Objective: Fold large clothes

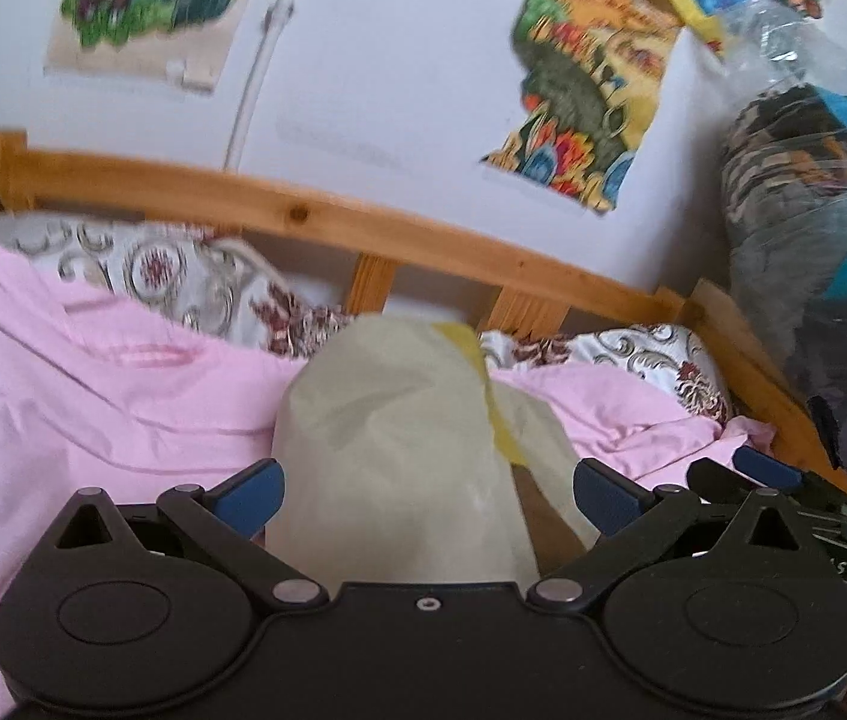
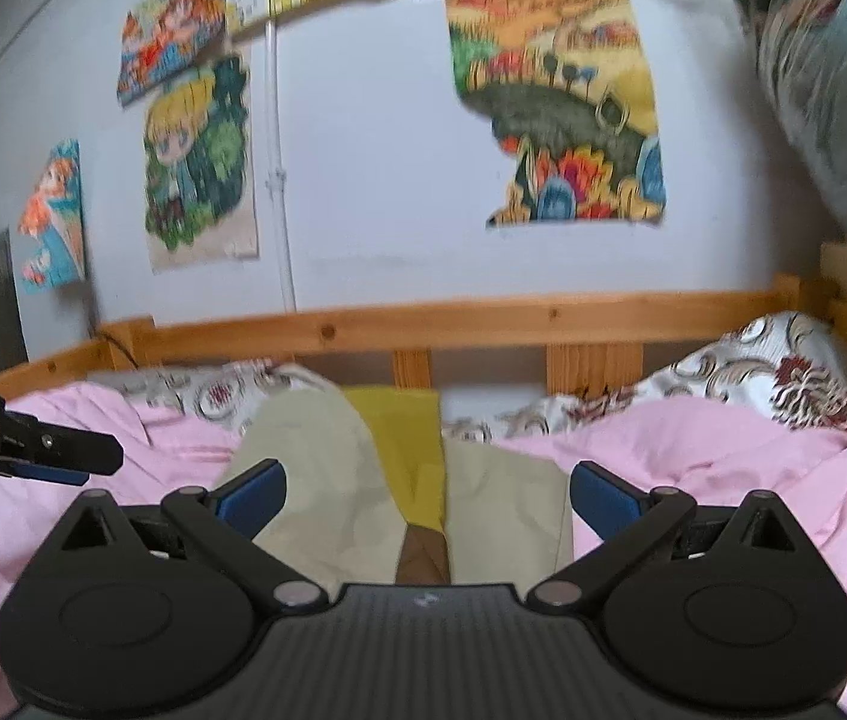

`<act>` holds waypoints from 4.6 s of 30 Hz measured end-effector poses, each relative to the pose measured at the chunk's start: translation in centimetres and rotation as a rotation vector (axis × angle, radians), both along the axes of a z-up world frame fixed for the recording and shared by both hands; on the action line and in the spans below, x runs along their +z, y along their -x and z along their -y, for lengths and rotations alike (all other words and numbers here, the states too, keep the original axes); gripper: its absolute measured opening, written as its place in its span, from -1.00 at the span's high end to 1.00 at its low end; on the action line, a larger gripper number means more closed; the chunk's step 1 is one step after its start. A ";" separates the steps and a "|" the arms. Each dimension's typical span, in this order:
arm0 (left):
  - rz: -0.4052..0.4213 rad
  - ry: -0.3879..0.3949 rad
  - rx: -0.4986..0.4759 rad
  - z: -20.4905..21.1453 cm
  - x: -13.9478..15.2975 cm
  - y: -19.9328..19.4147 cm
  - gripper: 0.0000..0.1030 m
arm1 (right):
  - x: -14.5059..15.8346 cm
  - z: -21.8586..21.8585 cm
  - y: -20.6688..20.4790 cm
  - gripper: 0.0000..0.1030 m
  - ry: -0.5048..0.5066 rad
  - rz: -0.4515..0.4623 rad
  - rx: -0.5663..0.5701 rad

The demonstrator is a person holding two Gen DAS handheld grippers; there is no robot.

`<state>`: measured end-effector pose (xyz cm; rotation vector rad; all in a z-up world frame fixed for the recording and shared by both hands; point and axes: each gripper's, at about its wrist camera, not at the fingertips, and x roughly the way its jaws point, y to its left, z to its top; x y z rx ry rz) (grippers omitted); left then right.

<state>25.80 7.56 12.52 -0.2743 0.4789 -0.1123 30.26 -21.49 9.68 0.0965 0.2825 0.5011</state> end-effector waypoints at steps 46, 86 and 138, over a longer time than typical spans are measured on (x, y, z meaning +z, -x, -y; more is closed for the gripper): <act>-0.006 -0.284 0.207 7.0 -9.3 21.7 -0.99 | -7.8 4.0 22.9 -1.00 0.071 0.030 -0.074; -0.002 -0.296 0.189 7.9 -9.4 21.8 -0.99 | -7.8 5.1 22.2 -1.00 0.030 0.018 -0.117; -0.008 -0.300 0.190 8.4 -9.6 21.8 -0.99 | -7.7 5.2 22.4 -1.00 0.024 0.015 -0.123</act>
